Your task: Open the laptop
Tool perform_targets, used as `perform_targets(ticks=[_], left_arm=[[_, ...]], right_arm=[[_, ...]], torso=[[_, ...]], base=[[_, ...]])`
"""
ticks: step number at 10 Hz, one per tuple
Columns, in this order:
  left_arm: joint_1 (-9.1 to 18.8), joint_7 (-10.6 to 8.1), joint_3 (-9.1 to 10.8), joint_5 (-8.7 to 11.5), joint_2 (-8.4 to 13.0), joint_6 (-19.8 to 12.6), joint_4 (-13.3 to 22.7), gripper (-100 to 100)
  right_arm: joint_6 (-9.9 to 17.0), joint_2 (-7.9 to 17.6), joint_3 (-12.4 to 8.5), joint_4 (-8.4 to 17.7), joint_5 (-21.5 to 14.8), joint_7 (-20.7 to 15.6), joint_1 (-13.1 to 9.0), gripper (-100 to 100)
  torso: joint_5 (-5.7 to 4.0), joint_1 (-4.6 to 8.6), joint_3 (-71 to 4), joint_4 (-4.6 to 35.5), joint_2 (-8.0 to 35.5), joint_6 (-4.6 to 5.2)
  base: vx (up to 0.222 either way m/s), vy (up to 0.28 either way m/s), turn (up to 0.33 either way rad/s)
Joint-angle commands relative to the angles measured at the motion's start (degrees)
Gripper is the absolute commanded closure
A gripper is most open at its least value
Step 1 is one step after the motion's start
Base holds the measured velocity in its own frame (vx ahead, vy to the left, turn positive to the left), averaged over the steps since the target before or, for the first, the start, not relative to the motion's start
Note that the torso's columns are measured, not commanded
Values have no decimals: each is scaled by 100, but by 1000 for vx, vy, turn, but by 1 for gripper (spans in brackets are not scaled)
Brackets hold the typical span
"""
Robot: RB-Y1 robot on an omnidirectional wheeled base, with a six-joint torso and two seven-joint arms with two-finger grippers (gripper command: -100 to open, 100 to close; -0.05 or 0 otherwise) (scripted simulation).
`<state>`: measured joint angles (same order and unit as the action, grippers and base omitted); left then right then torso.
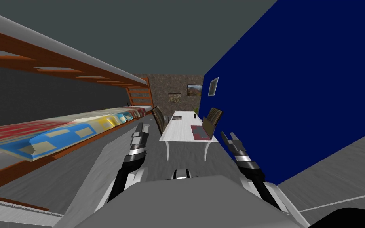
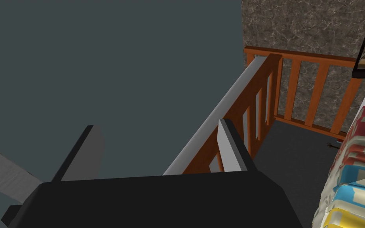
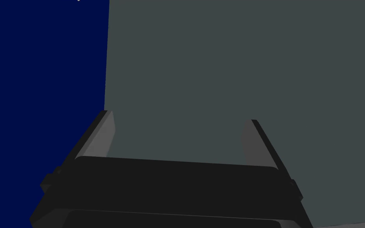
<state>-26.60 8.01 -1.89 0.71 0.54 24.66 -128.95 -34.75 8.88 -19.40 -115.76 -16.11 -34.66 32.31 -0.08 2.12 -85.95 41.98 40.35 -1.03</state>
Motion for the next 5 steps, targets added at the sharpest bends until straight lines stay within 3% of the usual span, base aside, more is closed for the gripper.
perform_targets(ticks=[1, 3, 4, 5], left_arm=[[-1, 0, 0, 0, 0, 0, 0, 0], [0, 0, 0, 0, 0, 0, 0, 0], [0, 0, 0, 0, 0, 0, 0, 0], [-1, 0, 1, 0, 1, 0, 0, 0]], right_arm=[[25, 83, -295, 100, -229, -369, -47, -100], [46, 36, -590, 306, -537, -739, 24, -100], [46, 36, -602, 306, -537, -846, 24, -100], [59, 9, -756, 418, -691, -1023, 57, -100]], torso=[[-7, 8, -6, -6, -15, -1], [-5, 45, -12, -3, -16, -20], [-7, 79, -26, -7, -40, -31], [-9, 92, -37, -12, -52, -33]], base=[[43, -5, 59], [36, 17, 179], [55, 1, 52], [40, 7, 98]])
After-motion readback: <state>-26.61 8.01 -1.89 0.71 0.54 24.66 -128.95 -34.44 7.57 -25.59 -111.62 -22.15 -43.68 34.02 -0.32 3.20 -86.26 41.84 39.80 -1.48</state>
